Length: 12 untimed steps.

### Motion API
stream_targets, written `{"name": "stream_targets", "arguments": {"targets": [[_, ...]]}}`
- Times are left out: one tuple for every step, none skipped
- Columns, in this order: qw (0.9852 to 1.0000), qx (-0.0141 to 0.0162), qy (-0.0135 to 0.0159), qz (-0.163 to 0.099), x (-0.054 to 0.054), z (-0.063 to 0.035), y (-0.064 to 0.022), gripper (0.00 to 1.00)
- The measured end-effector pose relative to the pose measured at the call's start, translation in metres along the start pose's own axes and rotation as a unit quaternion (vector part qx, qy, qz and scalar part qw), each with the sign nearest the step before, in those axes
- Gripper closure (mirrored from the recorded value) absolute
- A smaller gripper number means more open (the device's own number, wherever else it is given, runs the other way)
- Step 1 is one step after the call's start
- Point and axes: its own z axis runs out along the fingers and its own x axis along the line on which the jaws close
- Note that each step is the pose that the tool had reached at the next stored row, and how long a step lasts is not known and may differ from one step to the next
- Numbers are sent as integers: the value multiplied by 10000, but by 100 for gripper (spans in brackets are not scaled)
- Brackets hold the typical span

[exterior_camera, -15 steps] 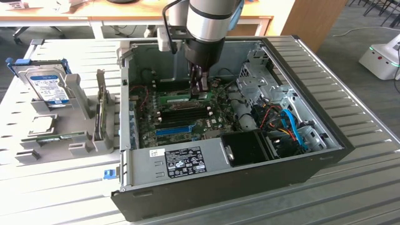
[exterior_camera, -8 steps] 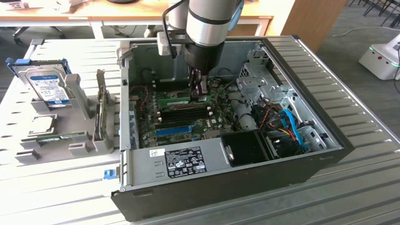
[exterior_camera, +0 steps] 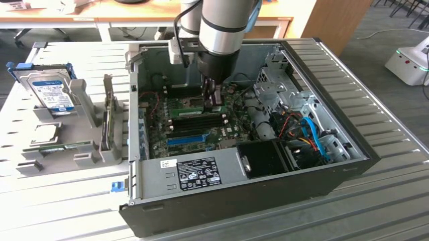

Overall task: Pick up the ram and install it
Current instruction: 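Insert the ram into the slot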

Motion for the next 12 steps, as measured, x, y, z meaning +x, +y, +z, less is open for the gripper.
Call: {"name": "stream_targets", "arguments": {"targets": [[10000,0,0,0,2,11,0,88],[10000,0,0,0,4,22,0,88],[10000,0,0,0,6,33,0,88],[10000,0,0,0,6,42,0,88],[10000,0,1,0,7,48,0,88],[10000,0,2,0,7,48,0,88],[10000,-1,2,0,7,48,0,88],[10000,0,2,0,7,48,0,88],[10000,0,1,0,7,50,0,88],[10000,0,1,0,7,50,0,88],[10000,0,1,0,7,50,0,88],[10000,0,1,0,7,50,0,88]]}}
